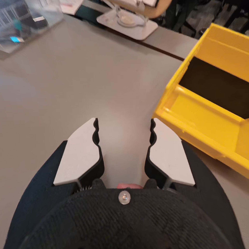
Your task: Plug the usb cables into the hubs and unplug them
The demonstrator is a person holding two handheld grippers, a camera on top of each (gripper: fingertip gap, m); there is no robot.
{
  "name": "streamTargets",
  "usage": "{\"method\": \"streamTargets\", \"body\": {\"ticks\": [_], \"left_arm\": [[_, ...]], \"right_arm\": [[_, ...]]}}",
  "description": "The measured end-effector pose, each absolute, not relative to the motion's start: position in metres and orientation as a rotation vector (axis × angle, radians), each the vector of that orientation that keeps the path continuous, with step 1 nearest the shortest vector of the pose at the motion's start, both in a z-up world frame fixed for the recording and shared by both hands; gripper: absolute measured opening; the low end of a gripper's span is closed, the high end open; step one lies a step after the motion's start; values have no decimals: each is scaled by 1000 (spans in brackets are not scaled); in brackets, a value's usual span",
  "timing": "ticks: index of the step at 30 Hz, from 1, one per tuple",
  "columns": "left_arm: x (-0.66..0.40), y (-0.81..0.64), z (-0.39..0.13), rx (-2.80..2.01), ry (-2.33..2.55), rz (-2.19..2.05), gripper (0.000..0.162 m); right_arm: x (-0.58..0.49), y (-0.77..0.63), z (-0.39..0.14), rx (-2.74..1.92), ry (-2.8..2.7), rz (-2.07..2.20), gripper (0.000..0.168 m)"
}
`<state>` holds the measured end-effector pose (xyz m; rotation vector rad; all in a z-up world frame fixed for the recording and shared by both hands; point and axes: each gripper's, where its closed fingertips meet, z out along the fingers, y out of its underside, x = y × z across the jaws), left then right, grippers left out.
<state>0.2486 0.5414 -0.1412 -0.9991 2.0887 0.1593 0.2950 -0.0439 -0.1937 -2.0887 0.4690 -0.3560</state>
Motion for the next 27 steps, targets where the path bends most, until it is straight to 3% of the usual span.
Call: {"method": "streamTargets", "body": {"ticks": [6,17,24,27], "left_arm": [[209,521,-91,-1091,1928,-18,11],[205,529,-170,-1175,2215,-8,11],[211,512,-121,-1218,2278,13,11],[212,507,-135,-1229,2235,-96,11]], "right_arm": [[277,4,-180,-2056,320,-298,73],[250,4,-179,-2118,226,-342,74],[259,-24,-179,-2122,298,-376,74],[266,-28,-180,-2110,331,-363,74]]}}
